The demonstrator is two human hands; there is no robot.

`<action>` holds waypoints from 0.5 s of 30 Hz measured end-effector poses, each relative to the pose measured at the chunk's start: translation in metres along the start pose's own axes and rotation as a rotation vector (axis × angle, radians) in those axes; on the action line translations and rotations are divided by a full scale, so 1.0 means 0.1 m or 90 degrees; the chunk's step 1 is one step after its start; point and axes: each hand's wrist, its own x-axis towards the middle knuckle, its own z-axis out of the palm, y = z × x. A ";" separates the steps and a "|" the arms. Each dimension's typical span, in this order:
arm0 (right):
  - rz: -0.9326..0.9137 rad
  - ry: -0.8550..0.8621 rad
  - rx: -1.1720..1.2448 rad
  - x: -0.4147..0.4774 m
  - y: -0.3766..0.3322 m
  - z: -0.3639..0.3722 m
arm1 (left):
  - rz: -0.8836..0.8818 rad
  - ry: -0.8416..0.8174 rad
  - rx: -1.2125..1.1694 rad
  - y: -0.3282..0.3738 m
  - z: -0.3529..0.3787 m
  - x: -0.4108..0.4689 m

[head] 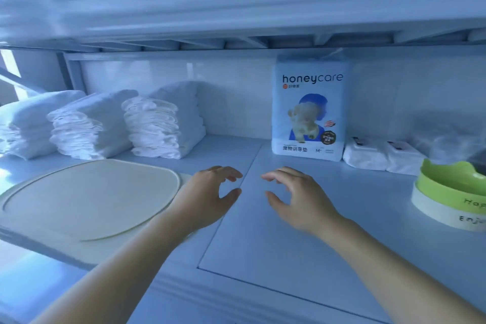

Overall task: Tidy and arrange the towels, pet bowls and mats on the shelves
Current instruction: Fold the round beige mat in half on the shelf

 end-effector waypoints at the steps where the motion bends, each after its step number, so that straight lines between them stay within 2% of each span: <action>1: -0.011 -0.012 0.005 0.07 -0.13 0.14 | -0.009 0.002 0.015 -0.16 -0.13 -0.08; 5: -0.041 -0.086 0.034 0.32 -0.61 0.69 | -0.060 0.005 0.074 -0.77 -0.55 -0.43; 10: -0.074 -0.168 0.048 0.50 -1.06 1.17 | -0.134 -0.050 0.106 -1.38 -0.79 -0.83; 15: -0.088 -0.229 0.050 0.57 -1.25 1.40 | -0.106 -0.127 0.069 -1.69 -0.84 -1.11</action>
